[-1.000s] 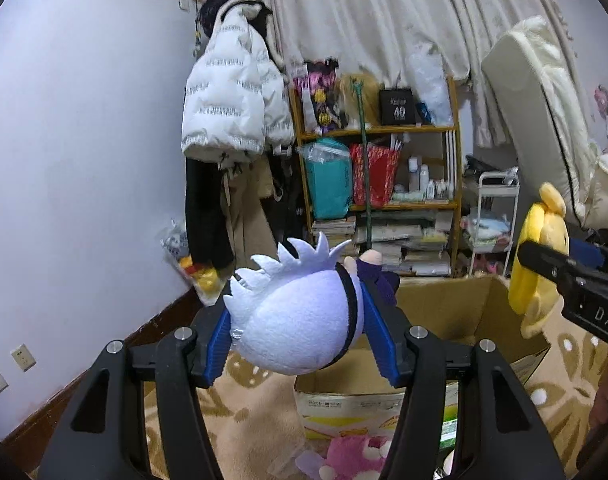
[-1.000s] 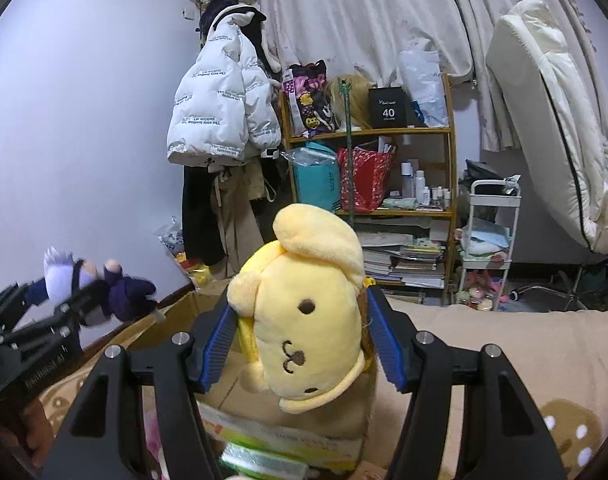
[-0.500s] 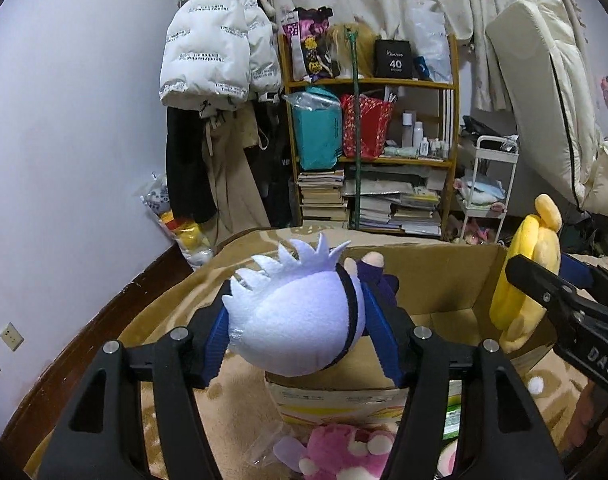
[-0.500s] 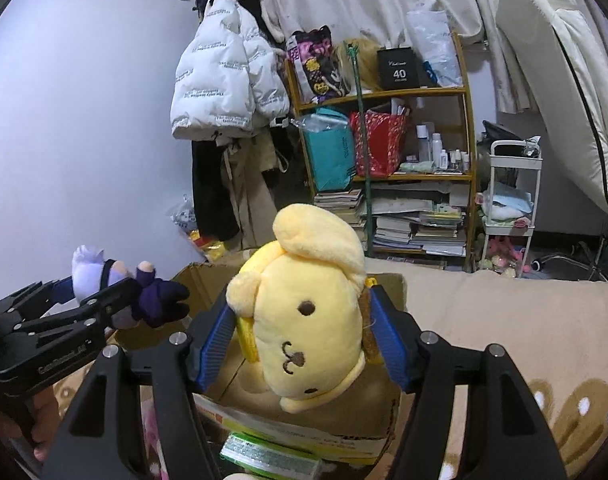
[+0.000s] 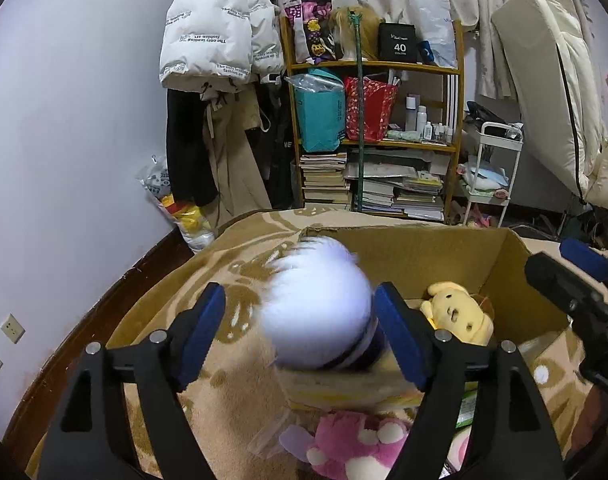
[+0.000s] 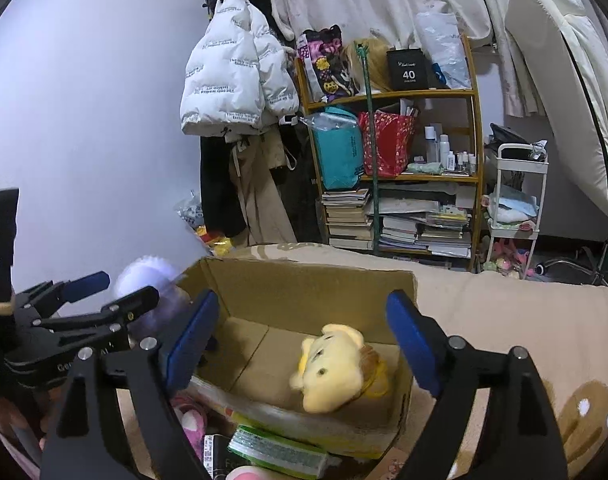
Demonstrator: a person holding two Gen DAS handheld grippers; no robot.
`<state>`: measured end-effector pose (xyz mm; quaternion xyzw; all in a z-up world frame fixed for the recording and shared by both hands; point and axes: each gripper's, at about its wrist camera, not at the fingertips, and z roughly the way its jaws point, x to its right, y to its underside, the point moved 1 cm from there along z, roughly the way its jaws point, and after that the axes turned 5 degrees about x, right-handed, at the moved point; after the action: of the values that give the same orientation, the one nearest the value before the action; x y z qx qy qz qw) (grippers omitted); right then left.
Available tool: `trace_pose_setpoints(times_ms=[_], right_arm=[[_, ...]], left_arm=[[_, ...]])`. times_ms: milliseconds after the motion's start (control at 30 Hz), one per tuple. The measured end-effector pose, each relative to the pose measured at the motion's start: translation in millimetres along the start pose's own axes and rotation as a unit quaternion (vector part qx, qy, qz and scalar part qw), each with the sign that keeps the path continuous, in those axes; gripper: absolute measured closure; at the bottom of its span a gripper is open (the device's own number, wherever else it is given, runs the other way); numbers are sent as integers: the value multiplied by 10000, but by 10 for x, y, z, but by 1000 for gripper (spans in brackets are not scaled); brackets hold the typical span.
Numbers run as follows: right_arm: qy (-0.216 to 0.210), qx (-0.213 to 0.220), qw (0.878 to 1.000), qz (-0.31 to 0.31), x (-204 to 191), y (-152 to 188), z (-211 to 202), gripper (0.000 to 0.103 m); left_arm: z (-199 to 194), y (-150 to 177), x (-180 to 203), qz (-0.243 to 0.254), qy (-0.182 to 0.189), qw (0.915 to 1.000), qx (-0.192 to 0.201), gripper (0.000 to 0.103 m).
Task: Organize soft objects
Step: 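Lower both plushes into the box and open both grippers, then withdraw both open grippers from the box toward the remaining toys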
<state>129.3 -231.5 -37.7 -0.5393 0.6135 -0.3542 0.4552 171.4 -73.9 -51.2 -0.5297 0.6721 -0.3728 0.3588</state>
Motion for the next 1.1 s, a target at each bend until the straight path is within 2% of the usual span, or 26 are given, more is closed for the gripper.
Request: trace_pose_setpoints(times_ms=[67, 133, 233, 633, 1100], right_arm=[[15, 15, 10000, 50, 10, -6, -24, 2], [222, 86, 9997, 66, 11, -12, -79, 0], [290, 76, 9995, 40, 9, -26, -124, 0], [337, 12, 9994, -46, -89, -17, -365, 0], [406, -52, 9991, 86, -153, 12, -897, 0]], left_arm=[[-26, 14, 5, -1, 8, 10000, -7, 17], [-46, 11, 2, -10, 26, 10000, 27, 15], [-95, 4, -8, -25, 37, 10000, 58, 6], [-338, 89, -125, 25, -94, 9999, -52, 5], [-931, 150, -252, 85, -122, 9999, -2, 5]])
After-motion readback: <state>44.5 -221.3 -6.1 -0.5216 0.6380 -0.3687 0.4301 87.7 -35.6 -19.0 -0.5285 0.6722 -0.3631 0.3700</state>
